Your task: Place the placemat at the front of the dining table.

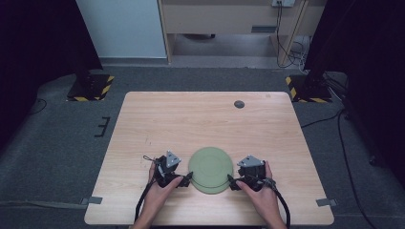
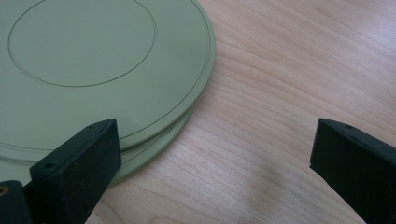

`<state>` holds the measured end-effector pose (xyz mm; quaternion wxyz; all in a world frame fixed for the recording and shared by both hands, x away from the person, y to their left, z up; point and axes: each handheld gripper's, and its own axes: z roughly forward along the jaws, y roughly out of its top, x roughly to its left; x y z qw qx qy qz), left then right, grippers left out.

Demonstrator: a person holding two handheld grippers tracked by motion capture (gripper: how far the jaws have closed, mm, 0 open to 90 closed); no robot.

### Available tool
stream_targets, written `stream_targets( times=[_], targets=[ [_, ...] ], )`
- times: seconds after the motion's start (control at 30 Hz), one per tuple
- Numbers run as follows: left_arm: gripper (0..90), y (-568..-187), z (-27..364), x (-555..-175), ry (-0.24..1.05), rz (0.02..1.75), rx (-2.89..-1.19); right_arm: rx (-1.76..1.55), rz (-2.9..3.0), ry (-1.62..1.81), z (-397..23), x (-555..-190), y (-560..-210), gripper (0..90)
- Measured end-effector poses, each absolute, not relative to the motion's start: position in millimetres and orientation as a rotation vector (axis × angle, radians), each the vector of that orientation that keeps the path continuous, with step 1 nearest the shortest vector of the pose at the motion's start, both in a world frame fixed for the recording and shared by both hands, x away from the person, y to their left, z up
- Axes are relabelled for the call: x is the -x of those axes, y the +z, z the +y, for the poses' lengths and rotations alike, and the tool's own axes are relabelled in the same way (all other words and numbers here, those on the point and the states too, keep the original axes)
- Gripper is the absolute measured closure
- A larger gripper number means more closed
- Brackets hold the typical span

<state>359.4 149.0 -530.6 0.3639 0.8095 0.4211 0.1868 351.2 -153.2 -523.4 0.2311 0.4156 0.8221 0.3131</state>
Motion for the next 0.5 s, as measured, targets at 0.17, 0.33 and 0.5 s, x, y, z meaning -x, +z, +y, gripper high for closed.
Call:
stream_targets(
  times=[0.17,0.33,0.5],
  targets=[
    [0.0,-530.9,148.4,-360.3,0.492,1.095,-2.074,-1.156,2.242,0.855,-152.2,-353.1,-523.7,1.2],
    [0.1,-531.1,148.7,-361.1,0.494,1.096,-2.07,-1.166,2.228,0.852,-151.7,-354.8,-524.2,0.7],
    [2.1,-530.4,148.9,-359.3,0.498,1.085,-2.081,-1.17,2.228,0.864,-153.4,-352.8,-524.0,4.5]
  ],
)
